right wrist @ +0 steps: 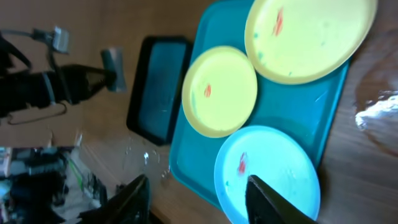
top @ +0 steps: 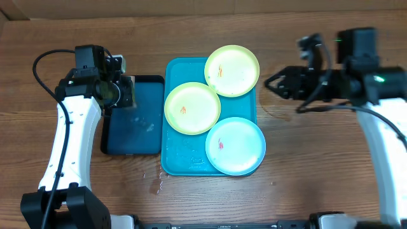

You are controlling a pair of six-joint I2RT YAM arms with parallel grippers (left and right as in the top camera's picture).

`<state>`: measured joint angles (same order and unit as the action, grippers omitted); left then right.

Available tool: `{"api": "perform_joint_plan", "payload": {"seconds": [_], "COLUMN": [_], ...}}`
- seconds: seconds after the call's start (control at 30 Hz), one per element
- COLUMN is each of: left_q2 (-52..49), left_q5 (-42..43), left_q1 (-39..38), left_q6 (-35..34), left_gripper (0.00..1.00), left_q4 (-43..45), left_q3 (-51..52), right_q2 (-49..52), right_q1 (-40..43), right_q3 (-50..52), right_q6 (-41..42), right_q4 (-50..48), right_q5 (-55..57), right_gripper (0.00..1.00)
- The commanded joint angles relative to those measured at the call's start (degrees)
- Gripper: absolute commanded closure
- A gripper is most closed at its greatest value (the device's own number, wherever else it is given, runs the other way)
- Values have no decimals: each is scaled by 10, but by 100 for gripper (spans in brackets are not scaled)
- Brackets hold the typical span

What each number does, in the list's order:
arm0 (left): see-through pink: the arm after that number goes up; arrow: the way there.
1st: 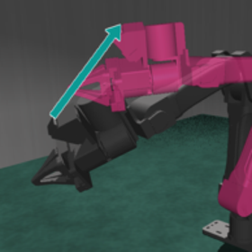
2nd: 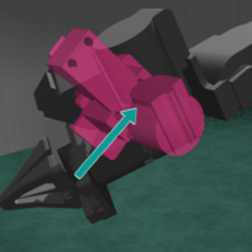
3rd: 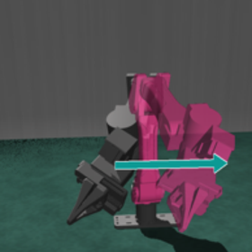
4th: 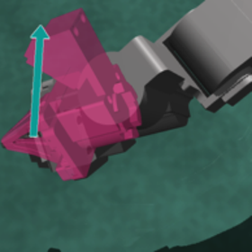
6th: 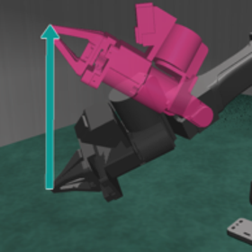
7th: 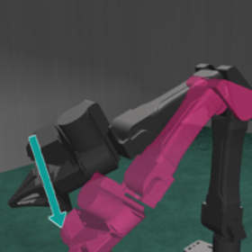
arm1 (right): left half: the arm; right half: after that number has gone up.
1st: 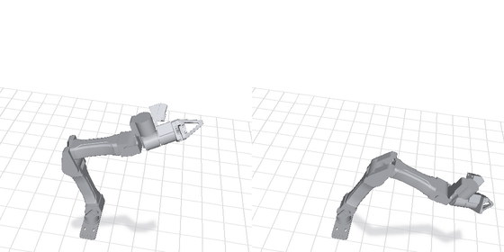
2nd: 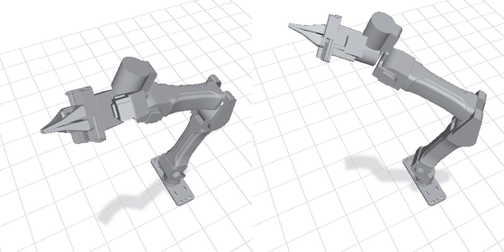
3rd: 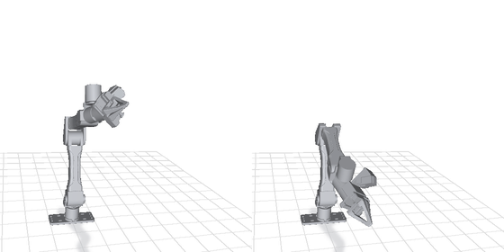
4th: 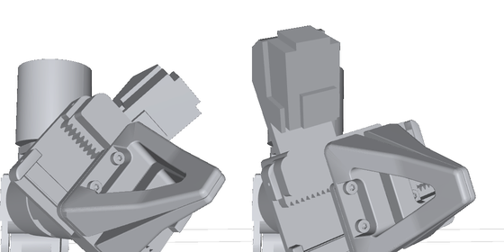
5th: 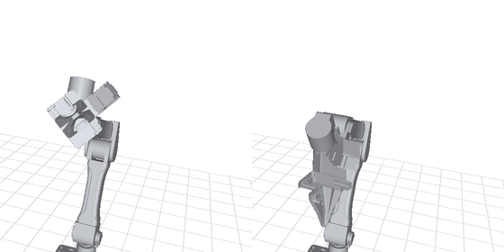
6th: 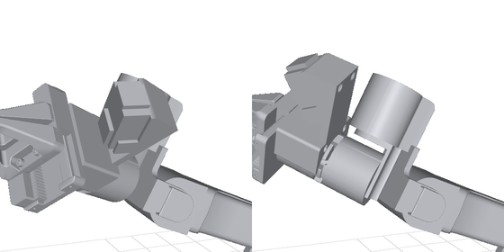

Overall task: Clean dirty plates on tray and stack at the side
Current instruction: 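Reach the right gripper to the near yellow plate's rim and grip it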

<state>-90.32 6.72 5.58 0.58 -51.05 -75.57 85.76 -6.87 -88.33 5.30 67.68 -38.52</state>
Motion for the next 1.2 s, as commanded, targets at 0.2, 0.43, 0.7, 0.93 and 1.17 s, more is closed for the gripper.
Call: {"api": "perform_joint_plan", "payload": {"seconds": [0.2, 0.43, 0.7, 0.93, 1.17], "left_q2": [-3, -3, -3, -3, -3], "left_q5": [8, 8, 9, 8, 8], "left_q1": [-4, -4, -4, -4, -4], "left_q6": [-6, -9, -10, -10, -10], "left_gripper": [96, 96, 96, 96, 95], "left_q4": [5, 5, 5, 5, 5], "left_q3": [-3, -3, -3, -3, -3], "right_q2": [113, 204, 277, 322, 335], "right_q1": [-130, -176, -183, -186, -206], "right_q3": [3, 7, 11, 11, 26], "right_q6": [67, 117, 122, 158, 158], "right_q4": [-65, -141, -200, -226, -246], "right_q5": [157, 237, 239, 239, 240], "right_gripper": [39, 39, 40, 49, 59]}}
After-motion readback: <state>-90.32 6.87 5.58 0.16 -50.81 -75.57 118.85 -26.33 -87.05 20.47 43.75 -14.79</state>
